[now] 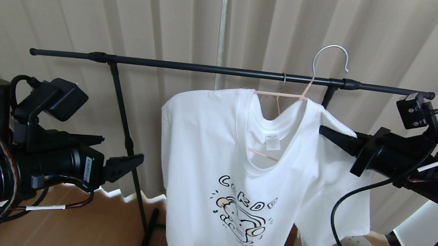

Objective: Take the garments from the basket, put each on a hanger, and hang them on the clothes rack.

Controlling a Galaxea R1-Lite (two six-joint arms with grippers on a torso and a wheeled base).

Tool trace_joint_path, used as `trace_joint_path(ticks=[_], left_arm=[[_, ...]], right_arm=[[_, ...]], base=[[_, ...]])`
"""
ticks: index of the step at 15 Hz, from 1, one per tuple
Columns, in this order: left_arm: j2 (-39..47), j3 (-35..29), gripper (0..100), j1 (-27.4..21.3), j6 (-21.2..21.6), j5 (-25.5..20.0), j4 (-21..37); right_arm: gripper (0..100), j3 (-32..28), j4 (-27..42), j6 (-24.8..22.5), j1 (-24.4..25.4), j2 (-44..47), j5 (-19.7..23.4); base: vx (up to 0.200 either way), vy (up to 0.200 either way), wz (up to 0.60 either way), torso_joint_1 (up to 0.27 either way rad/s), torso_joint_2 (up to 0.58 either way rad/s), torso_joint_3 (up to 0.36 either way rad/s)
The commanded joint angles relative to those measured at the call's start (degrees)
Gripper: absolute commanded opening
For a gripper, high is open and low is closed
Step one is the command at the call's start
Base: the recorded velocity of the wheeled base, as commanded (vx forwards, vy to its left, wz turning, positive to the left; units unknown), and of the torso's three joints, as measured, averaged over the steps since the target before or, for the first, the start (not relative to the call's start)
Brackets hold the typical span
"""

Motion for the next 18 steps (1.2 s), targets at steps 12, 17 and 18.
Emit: trace_joint_path(ticks=[12, 17, 18], left_arm=[[6.12, -31.30, 100, -5.57, 16.96, -13.92, 27.87], [14.20, -39.48, 100, -9.08, 19.33, -16.29, 30.51], [15.17, -40.62, 100, -9.87, 19.33, -16.38, 30.86]], right_arm=[[0, 3.64, -0.02, -3.43, 3.17, 0.43, 3.85], [0, 4.43, -0.11, -3.87, 4.84, 0.08, 3.85], [0, 4.52, -0.11, -3.87, 4.84, -0.19, 3.85]], base=[[0.000, 0.000, 0.00, 0.000, 0.00, 0.000], [0.000, 0.000, 0.00, 0.000, 0.00, 0.000], [0.000, 0.000, 0.00, 0.000, 0.00, 0.000]])
